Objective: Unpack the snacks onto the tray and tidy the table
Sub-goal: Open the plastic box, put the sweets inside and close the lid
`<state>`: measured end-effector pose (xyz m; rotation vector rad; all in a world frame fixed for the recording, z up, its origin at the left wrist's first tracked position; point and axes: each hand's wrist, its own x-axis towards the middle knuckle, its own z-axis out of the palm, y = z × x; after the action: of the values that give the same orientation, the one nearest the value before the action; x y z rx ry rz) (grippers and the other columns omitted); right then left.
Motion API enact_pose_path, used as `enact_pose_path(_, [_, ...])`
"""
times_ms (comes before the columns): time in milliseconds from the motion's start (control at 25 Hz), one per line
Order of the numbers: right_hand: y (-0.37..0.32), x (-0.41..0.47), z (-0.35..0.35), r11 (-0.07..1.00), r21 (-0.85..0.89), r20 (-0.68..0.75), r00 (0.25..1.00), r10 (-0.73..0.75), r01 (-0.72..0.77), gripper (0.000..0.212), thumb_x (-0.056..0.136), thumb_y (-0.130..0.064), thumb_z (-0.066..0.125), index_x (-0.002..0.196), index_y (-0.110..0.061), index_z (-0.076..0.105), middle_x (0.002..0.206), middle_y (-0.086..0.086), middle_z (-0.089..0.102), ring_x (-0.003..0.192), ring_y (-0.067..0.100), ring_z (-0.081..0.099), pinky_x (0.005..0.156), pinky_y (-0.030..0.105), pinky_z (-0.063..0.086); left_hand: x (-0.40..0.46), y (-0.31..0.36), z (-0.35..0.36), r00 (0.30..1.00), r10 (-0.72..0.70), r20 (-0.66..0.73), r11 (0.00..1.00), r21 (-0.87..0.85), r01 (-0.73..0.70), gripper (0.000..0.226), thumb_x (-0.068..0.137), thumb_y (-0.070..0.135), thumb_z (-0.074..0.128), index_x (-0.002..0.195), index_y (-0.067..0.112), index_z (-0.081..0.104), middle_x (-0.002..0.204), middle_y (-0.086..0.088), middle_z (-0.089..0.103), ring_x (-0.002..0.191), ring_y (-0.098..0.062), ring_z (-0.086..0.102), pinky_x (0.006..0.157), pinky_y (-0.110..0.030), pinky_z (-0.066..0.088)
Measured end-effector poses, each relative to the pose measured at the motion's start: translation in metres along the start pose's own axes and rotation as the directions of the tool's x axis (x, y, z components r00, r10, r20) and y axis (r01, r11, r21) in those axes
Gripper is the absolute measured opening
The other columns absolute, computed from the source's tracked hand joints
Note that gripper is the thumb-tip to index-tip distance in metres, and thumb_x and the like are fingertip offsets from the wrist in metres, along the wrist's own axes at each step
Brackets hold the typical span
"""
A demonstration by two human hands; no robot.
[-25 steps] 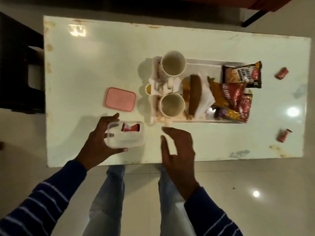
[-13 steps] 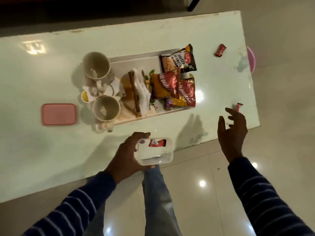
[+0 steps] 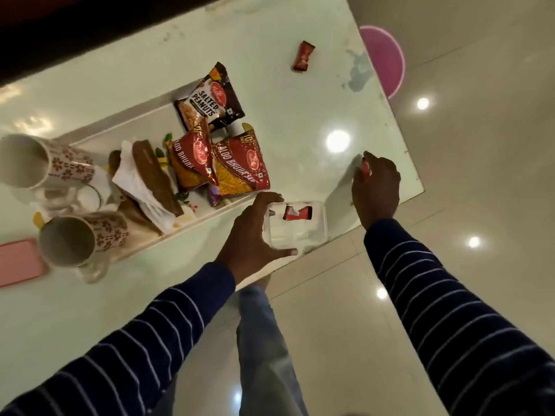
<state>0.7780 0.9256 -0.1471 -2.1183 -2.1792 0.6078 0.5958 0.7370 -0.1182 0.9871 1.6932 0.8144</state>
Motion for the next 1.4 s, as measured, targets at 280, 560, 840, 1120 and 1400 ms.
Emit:
enact_pose_path(280, [-0.001, 0.006, -0.010, 0.936, 0.350, -0.014, 0.999, -0.032, 0.035, 0.031, 0.098, -0.017, 0.056, 0.129, -0.014, 0.063, 0.116, 0.004, 0.065, 0.102, 0.016, 0.065, 0.088, 0.026, 0.054, 0.024, 0.002, 0.015, 0.998, 0.015, -0.063, 1.000, 0.014, -0.014, 0.092, 0.056, 0.031, 0.095, 0.126, 0.042, 0.037, 0.128, 0.007, 0.054, 0.119, -0.015, 0.055, 0.092, -0.044, 0.057])
enact_pose_path(560, [-0.051, -0.081, -0.047, 0.794, 0.456, 0.073, 0.873, -0.483, 0.401, 0.042, 0.094, -0.020, 0.067, 0.135, -0.021, 0.057, 0.120, -0.001, 0.067, 0.098, 0.013, 0.066, 0.086, 0.023, 0.054, 0.038, 0.021, 0.018, 0.992, -0.035, -0.120, 0.998, -0.062, 0.028, 0.088, 0.055, 0.025, 0.096, 0.124, 0.030, 0.043, 0.122, 0.009, 0.056, 0.113, -0.005, 0.056, 0.079, -0.019, 0.055])
enact_pose_path(840, [-0.068, -0.032, -0.042, 0.785, 0.416, -0.089, 0.880, -0.466, 0.458, 0.038, 0.095, -0.025, 0.063, 0.133, -0.023, 0.058, 0.125, -0.002, 0.065, 0.095, 0.009, 0.063, 0.084, 0.019, 0.050, 0.044, 0.008, 0.007, 0.990, -0.099, -0.103, 0.983, -0.166, 0.081, 0.093, 0.055, 0.022, 0.097, 0.130, 0.026, 0.043, 0.126, 0.007, 0.058, 0.118, -0.012, 0.059, 0.081, -0.031, 0.061])
enact_pose_path(1120, [-0.127, 0.111, -0.004, 0.841, 0.273, 0.060, 0.865, -0.499, 0.466, 0.043, 0.091, -0.009, 0.061, 0.134, -0.013, 0.057, 0.132, 0.007, 0.056, 0.113, 0.021, 0.058, 0.095, 0.027, 0.049, 0.038, 0.003, -0.002, 0.987, -0.121, -0.102, 0.974, -0.202, 0.099, 0.094, 0.055, 0.035, 0.095, 0.132, 0.039, 0.042, 0.126, 0.019, 0.056, 0.121, -0.011, 0.057, 0.087, -0.035, 0.060])
enact_pose_path(1400, [-0.167, 0.144, 0.037, 0.807, -0.133, 0.156, 0.816, -0.556, 0.575, 0.032, 0.095, -0.014, 0.048, 0.125, -0.012, 0.059, 0.129, 0.012, 0.058, 0.119, 0.030, 0.051, 0.099, 0.034, 0.040, 0.044, 0.002, -0.007, 0.989, -0.065, -0.136, 0.984, -0.171, 0.042, 0.092, 0.057, 0.034, 0.094, 0.130, 0.045, 0.038, 0.126, 0.022, 0.054, 0.120, -0.004, 0.054, 0.084, -0.016, 0.055])
